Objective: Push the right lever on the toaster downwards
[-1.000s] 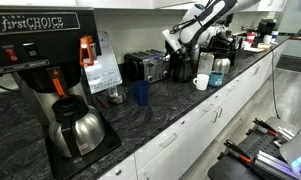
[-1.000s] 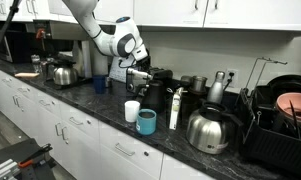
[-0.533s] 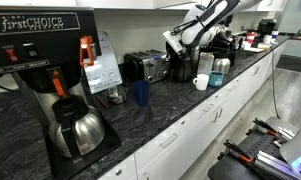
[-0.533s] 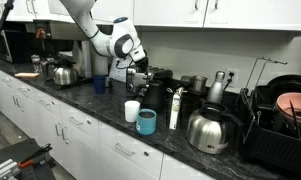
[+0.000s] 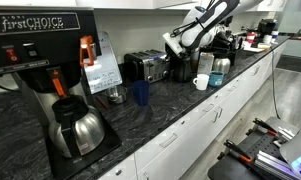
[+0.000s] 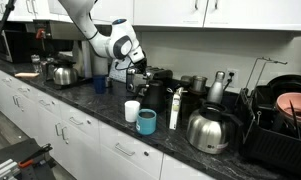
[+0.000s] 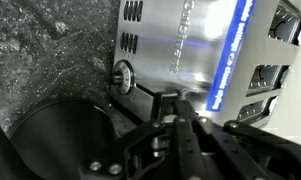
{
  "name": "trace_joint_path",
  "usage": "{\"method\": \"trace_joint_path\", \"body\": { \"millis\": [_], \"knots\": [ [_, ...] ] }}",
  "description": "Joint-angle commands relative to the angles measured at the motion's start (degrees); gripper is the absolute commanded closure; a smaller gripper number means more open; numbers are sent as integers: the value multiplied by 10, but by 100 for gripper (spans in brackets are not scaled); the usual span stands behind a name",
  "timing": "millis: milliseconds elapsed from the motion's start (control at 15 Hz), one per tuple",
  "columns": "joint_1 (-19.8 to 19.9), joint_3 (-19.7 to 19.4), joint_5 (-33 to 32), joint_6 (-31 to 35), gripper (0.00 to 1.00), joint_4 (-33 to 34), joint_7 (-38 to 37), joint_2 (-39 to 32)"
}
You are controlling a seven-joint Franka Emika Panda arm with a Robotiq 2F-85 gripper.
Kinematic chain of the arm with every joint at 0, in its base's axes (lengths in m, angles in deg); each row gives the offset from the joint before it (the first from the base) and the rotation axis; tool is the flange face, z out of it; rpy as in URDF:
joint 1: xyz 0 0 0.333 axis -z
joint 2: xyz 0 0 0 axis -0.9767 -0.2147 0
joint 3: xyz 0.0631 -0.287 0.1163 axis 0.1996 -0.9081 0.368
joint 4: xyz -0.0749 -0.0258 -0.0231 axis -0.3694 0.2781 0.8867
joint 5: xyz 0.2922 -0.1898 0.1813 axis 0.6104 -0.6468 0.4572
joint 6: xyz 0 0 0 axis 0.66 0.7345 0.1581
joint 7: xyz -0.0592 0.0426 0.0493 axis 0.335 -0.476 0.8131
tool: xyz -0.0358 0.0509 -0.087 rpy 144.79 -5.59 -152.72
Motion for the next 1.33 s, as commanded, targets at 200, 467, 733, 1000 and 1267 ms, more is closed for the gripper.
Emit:
{"method": "trace_joint_path", "body": {
  "millis": [200,467,733,1000,1267],
  "knots": [
    [-3,1,-10,12,100,9,19,-15],
    [-3,-9,-13,17,100,15,27,-22],
    [0,-3,-8,19,100,16,38,-27],
    [-2,-4,-7,19,100,12,42,-31],
    [-3,-5,-7,21,100,16,41,-47]
  ]
}}
